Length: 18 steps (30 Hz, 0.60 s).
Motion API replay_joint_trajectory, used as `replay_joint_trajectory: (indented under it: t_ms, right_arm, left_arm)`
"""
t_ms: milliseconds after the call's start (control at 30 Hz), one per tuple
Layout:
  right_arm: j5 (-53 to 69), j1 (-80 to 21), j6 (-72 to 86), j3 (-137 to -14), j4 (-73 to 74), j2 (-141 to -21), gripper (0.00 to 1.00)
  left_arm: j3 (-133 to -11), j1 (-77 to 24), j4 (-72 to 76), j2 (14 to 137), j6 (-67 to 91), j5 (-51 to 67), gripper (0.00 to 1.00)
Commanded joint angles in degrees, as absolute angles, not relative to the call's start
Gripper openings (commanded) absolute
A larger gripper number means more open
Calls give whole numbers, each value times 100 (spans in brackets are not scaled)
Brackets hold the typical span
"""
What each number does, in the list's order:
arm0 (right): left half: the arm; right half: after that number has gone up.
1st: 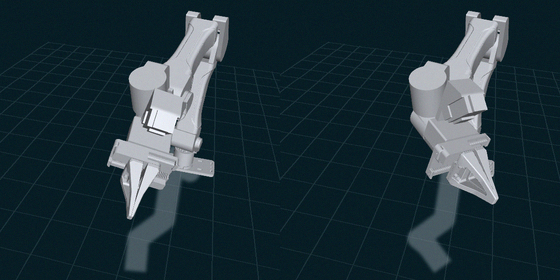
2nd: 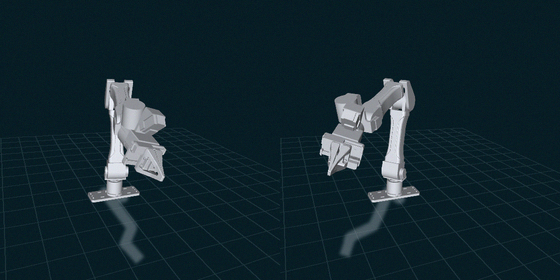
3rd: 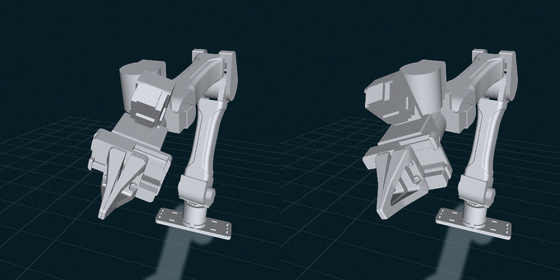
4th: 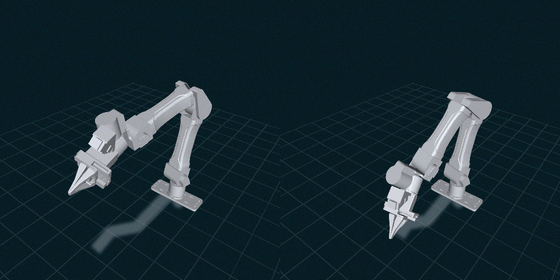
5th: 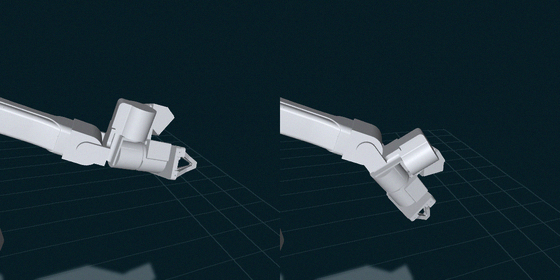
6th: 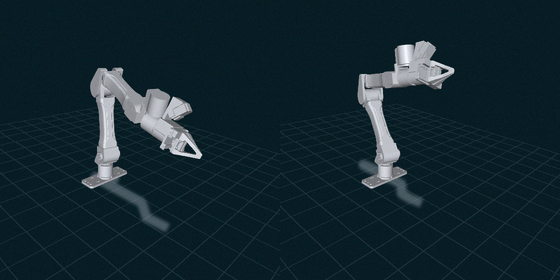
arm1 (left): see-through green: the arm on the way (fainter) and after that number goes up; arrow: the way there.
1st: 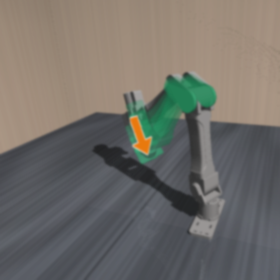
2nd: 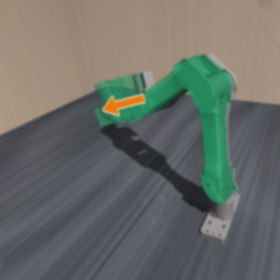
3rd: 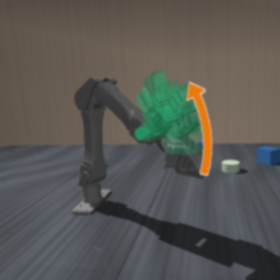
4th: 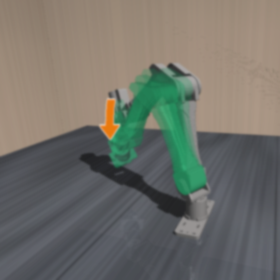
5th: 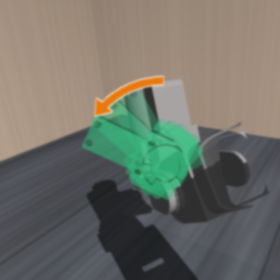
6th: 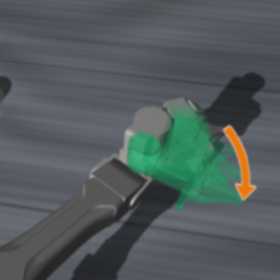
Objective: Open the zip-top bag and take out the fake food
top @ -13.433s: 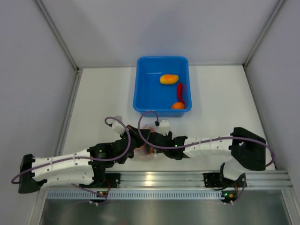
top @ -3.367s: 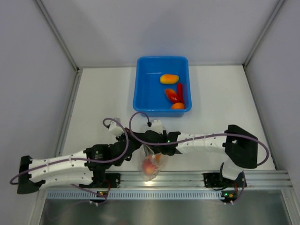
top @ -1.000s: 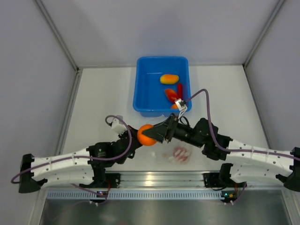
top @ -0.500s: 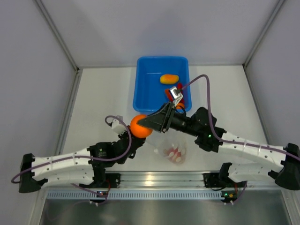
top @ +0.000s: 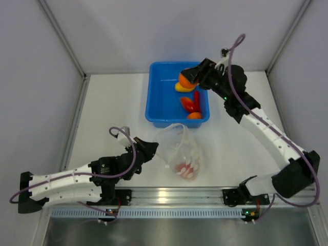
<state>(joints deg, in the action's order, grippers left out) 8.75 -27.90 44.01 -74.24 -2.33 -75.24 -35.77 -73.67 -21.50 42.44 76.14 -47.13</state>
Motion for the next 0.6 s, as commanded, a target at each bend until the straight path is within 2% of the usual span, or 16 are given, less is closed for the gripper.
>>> replay_joint_trajectory:
  t_ms: [0, 133, 267, 300, 400, 567]
  right_arm:
    - [195, -2628, 3264, -7900, 983, -8512, 35]
    - [-315, -2619, 2725, -8576, 1511, -9525, 43]
    - [-474, -2689, 2470, -8885, 1880, -10142, 62]
    - [-509, -2742, 2365, -8929, 1916, -10238, 78]
    - [-483, -2751, 2216, -9140, 2196, -10257, 99]
    - [-581, -2751, 2100, -9326, 2566, -9836, 100]
  left_arm:
    - [-3726, -7365, -2145, 4175, 7252, -4658, 0]
    - [-3946, -7374, -2145, 4192, 6883, -4579, 0]
    - [-4113, -7365, -2145, 4210, 6627, -4509, 0]
    - [-4165, -7357, -2145, 4210, 6601, -4500, 0]
    - [-4254, -7357, -2145, 4262, 6478, -4465, 0]
    - [-4430, -7365, -2145, 4421, 6416, -4465, 0]
